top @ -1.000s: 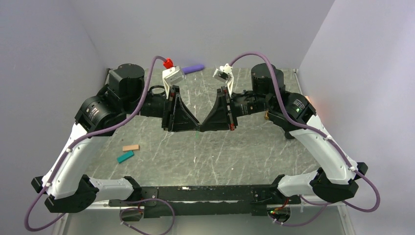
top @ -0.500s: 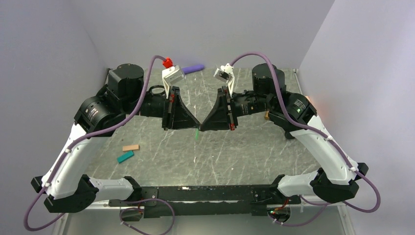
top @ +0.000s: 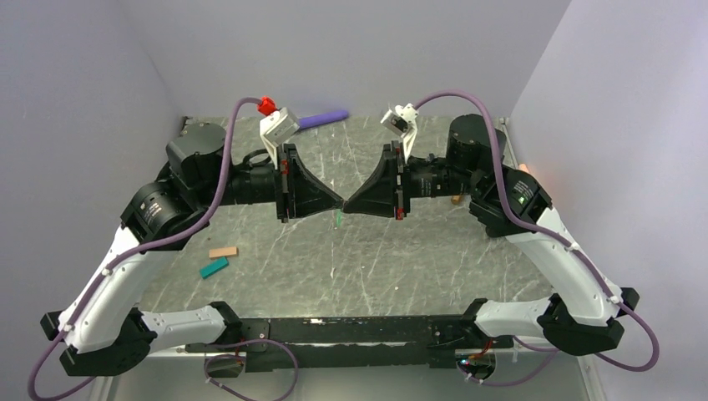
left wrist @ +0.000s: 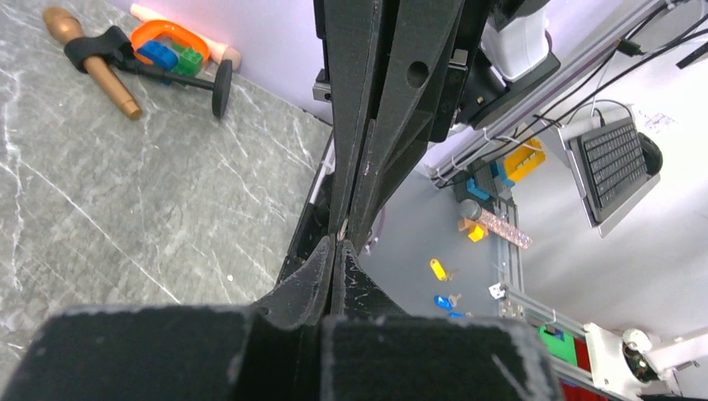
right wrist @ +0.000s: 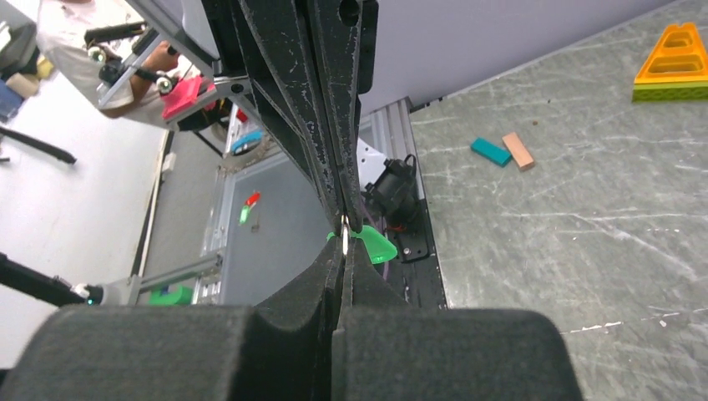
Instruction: Remove the keys from the keyring
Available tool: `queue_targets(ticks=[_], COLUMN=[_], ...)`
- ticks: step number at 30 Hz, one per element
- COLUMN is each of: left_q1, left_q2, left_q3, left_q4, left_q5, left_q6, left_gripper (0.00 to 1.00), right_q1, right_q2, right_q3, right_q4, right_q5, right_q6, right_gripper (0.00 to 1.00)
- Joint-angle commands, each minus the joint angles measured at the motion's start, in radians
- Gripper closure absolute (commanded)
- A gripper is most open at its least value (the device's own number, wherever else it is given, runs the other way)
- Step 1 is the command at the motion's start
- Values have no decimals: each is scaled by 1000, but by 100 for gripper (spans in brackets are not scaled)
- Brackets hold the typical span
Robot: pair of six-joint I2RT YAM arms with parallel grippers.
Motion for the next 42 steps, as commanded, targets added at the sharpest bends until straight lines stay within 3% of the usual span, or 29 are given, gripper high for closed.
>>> queue_targets(ticks=[1, 27, 42], left_q1=[-19, -23, -22], left_q2=[-35, -130, -201], left_q3=[-18, -173, -247], left_q4=[117, 302, 323], left_q5=[-86, -315, -409], left_q6=[-50, -175, -224], left_gripper=[100, 100, 100], right_q1=[0, -1, -1], right_q2=[-56, -83, -73], right_q3=[-30, -169, -207], right_q4=[159, 488, 581], right_q5=[71, 170, 165], right_q6=[67, 236, 295], right_gripper=[100, 100, 100])
